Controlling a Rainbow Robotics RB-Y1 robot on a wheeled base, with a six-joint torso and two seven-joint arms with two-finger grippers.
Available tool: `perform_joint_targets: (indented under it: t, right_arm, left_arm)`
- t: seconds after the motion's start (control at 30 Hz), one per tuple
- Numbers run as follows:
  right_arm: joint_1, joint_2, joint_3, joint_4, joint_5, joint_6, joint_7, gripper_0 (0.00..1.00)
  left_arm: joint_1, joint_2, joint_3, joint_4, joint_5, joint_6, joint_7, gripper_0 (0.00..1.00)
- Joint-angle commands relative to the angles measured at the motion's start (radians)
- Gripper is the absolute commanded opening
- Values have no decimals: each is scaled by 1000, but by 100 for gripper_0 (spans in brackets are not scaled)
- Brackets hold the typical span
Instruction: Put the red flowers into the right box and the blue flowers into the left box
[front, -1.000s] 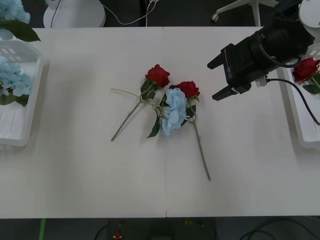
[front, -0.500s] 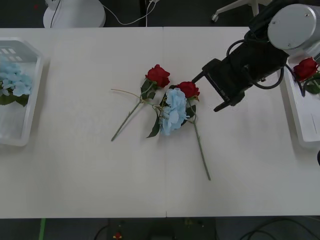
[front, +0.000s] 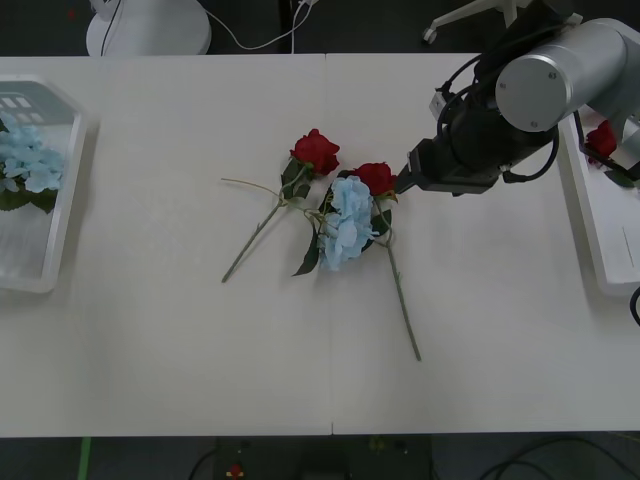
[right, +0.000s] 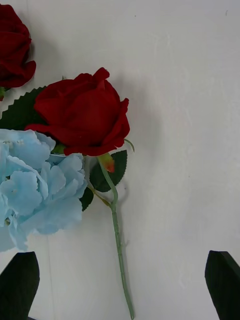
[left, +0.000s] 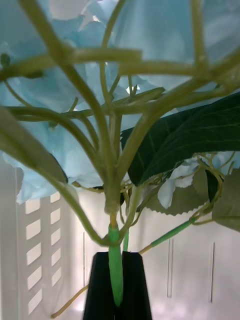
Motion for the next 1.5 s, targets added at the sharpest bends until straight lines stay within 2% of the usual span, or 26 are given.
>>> perform_joint_targets:
  t: [0.03,0.07,0.13,0.4,0.53,0.7,0.9,1.13,1.4,1.5]
  right_arm:
    - [-41,73,2,50,58,5,149,96]
    - [-41,84,4,59,69,3,169,96]
    - [-41,101,11,79,98,-3,202,96]
    - [-41,125,123,124,194,-102,224,96]
    - [-41,150,140,154,227,-115,230,96]
    - [-41,178,145,188,257,-113,241,96]
    - [-41,222,148,225,308,-122,242,96]
    - [-41,271,148,282,354,-158,242,95]
    - [-41,296,148,299,382,-164,239,96]
    - [-41,305,148,311,389,-168,239,88]
  left_arm:
    - [41,-11,-3,33,-6,74,13,84]
    - [41,-11,-5,35,-9,81,8,94]
    - [41,-11,-5,36,-6,85,2,100]
    - [13,32,6,35,29,71,-38,100]
    - [-39,73,41,38,77,-35,-125,100]
    - [-65,142,178,22,128,-242,-178,100]
    - [-66,213,310,-111,98,-451,-165,100]
    - [-65,205,342,-249,128,-541,-101,100]
    - [-63,115,342,-401,120,-534,92,100]
    - [-65,64,342,-447,77,-514,114,100]
